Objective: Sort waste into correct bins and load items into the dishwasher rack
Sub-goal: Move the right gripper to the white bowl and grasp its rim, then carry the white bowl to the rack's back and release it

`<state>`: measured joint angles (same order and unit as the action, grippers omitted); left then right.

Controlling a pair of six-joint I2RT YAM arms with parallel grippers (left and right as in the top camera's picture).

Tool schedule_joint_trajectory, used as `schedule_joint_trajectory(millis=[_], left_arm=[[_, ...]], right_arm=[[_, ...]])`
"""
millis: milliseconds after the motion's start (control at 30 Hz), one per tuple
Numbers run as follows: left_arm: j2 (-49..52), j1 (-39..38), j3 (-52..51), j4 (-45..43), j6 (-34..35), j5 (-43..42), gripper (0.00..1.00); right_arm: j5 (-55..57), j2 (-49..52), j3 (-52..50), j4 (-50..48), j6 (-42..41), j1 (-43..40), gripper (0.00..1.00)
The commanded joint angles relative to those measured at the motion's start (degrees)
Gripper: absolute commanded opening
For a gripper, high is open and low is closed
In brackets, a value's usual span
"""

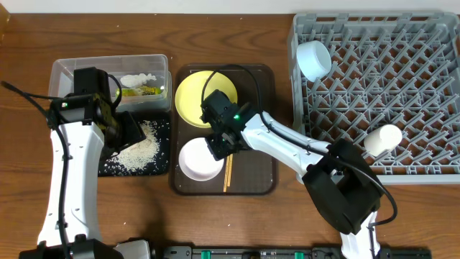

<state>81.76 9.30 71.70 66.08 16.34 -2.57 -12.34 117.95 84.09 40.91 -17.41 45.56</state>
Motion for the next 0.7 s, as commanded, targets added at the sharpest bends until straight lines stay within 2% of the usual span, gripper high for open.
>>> schedule_joint_trajectory(millis=[0,133,300,500,667], left_arm=[[-0.39,0.00,-0.24,0.35,0.28,1.11,0.68],[-0.39,0.00,-0.24,0.33,0.28,1.11,0.68],[-0.39,0.00,-0.24,0.31,0.28,1.11,0.68],[-0.39,0.00,-0.24,0.28,0.28,1.11,0.68],[-0.39,0.00,-0.24,0.22,0.28,1.11,0.68]], right_arm=[[0.57,-2.29,0.42,0.55,0.74,-1.40,0.01],[3.45,-8.59,0.79,0.76,2.75,-5.40,0.01],[12.92,-18.36,0.83,0.24,6.67,-11.91,0.01],[37.62,-24.46,0.83,-5.99,10.05,-21.22,0.01],[52.76,-23.54,0.83,-17.64,17.40,-28.48,0.01]])
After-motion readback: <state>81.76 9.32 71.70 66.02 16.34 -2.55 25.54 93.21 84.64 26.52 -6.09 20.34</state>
